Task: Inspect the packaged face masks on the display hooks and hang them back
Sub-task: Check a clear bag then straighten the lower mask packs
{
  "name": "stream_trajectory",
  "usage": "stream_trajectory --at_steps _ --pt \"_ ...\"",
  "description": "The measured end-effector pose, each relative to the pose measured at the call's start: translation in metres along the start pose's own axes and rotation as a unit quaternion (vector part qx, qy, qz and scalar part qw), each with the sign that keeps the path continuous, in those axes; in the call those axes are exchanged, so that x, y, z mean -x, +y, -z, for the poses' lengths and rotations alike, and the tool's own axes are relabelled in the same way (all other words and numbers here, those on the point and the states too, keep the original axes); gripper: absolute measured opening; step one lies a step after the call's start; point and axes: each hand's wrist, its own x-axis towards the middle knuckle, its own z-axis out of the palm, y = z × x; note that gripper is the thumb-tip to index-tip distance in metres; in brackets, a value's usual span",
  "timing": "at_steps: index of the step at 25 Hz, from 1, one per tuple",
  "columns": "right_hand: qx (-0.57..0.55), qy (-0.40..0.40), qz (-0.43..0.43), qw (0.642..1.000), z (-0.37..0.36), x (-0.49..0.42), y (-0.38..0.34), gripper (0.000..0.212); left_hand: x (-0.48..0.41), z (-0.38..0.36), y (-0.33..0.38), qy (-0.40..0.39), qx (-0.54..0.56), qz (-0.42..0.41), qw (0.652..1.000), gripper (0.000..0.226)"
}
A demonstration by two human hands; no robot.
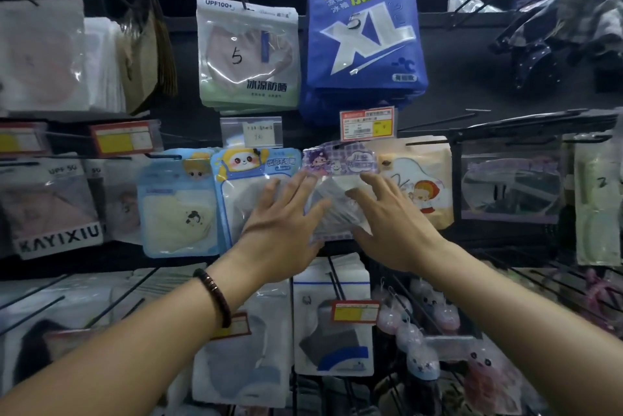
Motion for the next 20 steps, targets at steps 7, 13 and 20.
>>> stream_trajectory --at_steps 7,13,20 --pt "-0.011 0.081 0.143 0.986 -0.014 0.029 -0.034 0.065 0.093 -0.008 -0.072 0.131 0.022 0.040 0.990 0.059" --pt "0.026 0.041 0.117 0.992 -0.037 -0.008 -0.061 0.072 0.096 -0.016 -0.087 0.071 0.002 0.045 0.996 0.072" --pt "0.039 -0.021 0.075 0.996 -0.049 -0.041 -0.065 0.070 0.059 -0.026 -0.092 -0.015 -0.025 0.076 0.997 0.070"
